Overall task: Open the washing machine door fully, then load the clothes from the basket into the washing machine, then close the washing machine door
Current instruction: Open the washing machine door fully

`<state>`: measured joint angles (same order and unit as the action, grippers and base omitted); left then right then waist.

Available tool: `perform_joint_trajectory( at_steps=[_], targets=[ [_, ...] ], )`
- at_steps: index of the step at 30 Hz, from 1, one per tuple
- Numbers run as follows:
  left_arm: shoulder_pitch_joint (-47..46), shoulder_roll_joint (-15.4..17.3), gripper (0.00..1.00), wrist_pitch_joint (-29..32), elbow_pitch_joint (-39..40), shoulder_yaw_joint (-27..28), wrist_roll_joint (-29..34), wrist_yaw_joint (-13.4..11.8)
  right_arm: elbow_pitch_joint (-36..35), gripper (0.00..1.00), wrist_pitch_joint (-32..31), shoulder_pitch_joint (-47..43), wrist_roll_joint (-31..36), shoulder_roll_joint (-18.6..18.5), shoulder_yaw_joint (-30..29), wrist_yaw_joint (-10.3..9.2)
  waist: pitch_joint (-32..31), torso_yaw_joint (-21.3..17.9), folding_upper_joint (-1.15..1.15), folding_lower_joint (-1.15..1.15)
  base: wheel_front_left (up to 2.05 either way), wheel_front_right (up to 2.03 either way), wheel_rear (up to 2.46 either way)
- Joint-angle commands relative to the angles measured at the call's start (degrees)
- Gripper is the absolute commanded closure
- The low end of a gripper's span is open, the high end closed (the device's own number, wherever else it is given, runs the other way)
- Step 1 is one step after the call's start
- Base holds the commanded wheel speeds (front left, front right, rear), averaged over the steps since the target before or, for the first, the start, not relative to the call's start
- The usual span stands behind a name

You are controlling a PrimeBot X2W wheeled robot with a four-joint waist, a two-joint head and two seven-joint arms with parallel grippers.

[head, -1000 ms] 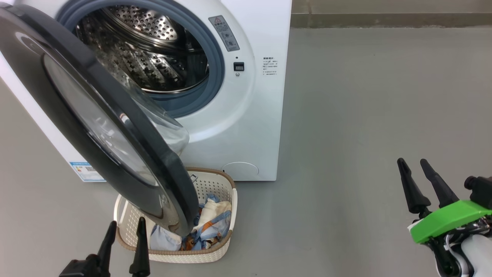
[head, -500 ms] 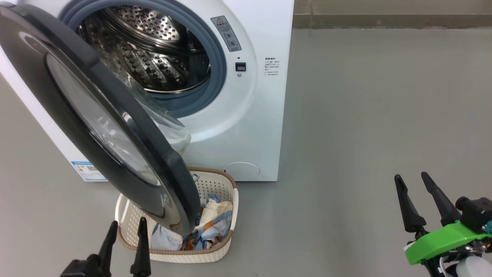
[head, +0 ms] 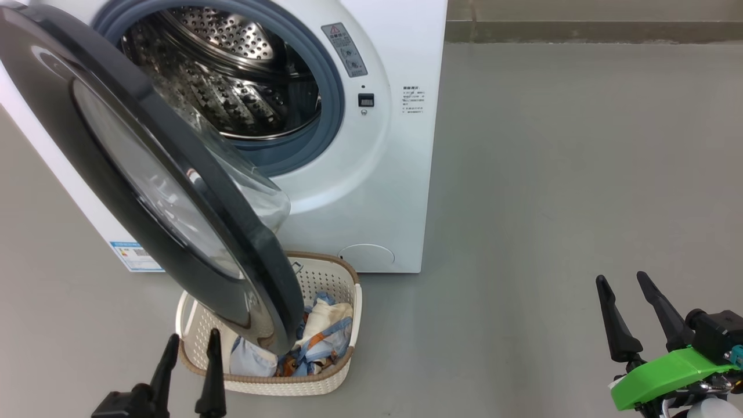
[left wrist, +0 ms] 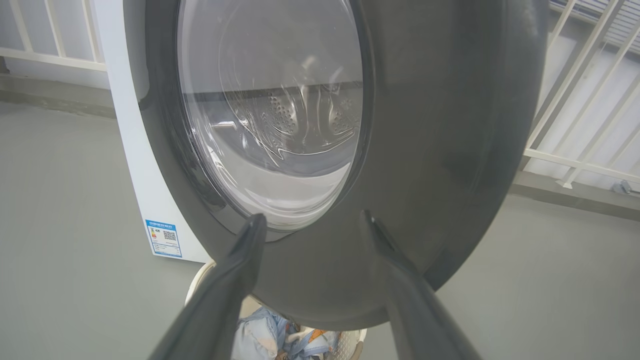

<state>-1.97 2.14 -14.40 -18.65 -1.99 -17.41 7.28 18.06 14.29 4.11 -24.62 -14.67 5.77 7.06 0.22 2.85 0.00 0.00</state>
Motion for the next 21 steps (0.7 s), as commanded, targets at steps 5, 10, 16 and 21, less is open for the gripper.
perform_joint_trajectory(
  at_steps=[5, 10, 16, 21],
  targets=[
    [-3.31, 1.01, 1.0, -0.6, 3.84, 2.6, 0.2, 0.21, -1.42, 0.0, 0.71, -0.25, 0.29, -0.95, 0.76, 0.43, 0.02, 0.24, 0.0, 0.0, 0.0, 0.0, 0.0],
    [-4.74, 0.97, 1.0, -0.6, 11.74, 3.92, 0.19, 0.21, -1.61, 0.0, 0.71, -0.3, 0.39, -0.97, 0.66, 0.43, 0.11, 0.47, 0.0, 0.0, 0.0, 0.0, 0.0],
    [-5.59, 0.79, 1.0, -0.6, 24.56, 1.27, -0.7, 0.21, -1.88, 0.0, 0.71, -0.43, 0.42, -0.87, 0.29, 0.43, 0.2, 0.6, 0.0, 0.0, 0.0, 0.0, 0.0],
    [-7.6, 0.76, 1.0, -0.6, 27.89, -6.68, -3.51, -0.61, -2.1, 0.0, 0.71, -0.31, 0.44, -0.58, 0.39, 0.43, 0.51, 0.33, 0.0, 0.0, 0.0, 0.0, 0.0]
  ],
)
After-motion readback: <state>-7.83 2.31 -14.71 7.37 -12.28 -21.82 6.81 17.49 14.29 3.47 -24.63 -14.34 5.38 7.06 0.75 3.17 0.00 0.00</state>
